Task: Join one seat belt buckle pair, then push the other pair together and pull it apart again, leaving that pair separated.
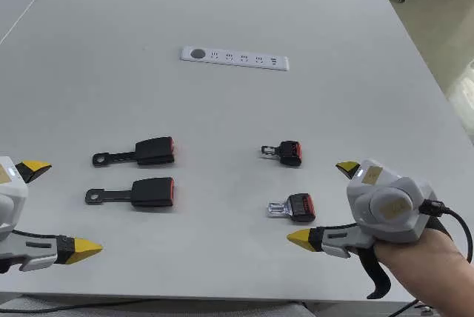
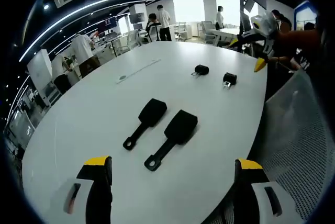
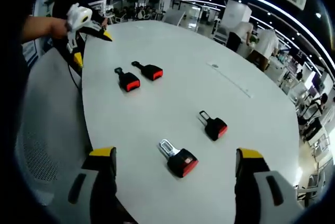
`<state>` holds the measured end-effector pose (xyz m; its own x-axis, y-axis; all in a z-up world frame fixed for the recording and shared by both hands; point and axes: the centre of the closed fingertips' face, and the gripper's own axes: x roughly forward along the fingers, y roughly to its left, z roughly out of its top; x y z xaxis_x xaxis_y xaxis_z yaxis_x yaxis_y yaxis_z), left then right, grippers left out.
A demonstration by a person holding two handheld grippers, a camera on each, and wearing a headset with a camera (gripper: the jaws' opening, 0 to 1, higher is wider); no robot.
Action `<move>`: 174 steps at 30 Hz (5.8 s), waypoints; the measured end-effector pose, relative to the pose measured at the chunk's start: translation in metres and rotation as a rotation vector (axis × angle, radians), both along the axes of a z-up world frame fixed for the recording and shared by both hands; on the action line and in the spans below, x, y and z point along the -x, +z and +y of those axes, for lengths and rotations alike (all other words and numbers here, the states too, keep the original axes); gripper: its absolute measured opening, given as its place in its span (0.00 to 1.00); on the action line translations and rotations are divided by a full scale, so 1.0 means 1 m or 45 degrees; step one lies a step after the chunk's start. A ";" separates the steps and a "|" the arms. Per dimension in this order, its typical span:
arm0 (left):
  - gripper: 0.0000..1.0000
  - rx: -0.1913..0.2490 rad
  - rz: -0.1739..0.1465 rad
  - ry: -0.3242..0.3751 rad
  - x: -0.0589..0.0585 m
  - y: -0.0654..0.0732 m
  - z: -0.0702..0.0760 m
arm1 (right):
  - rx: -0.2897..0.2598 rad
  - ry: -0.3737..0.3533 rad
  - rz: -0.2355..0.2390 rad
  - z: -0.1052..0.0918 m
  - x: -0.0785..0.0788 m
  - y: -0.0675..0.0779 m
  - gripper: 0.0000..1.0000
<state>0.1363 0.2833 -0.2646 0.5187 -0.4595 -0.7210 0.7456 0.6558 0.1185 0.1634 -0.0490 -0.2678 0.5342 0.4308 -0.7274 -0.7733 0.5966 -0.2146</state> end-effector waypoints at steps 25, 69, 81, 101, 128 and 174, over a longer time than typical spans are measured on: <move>0.97 -0.005 -0.003 0.020 -0.001 0.001 0.003 | -0.004 -0.032 0.027 -0.005 0.002 -0.004 0.87; 0.85 -0.011 -0.050 -0.007 -0.004 0.004 0.001 | -0.026 -0.041 -0.008 -0.006 0.001 0.009 0.84; 0.86 -0.002 -0.067 0.022 -0.002 0.007 0.002 | -0.041 -0.057 -0.009 -0.006 0.003 0.010 0.84; 0.71 -0.021 -0.006 -0.034 0.004 -0.007 -0.010 | 0.018 0.030 0.011 -0.008 0.015 0.001 0.68; 0.48 -0.193 0.006 -0.343 -0.031 -0.049 -0.033 | 0.229 0.363 0.103 -0.004 0.004 -0.051 0.48; 0.33 -0.305 0.157 -0.702 -0.061 -0.092 -0.074 | 0.294 0.653 0.380 -0.014 -0.022 -0.100 0.34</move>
<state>0.1976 0.2090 -0.3566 0.1571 -0.4541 -0.8770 0.9851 0.1354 0.1063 0.1858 -0.0632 -0.3681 0.0616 0.3923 -0.9178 -0.9949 0.0983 -0.0247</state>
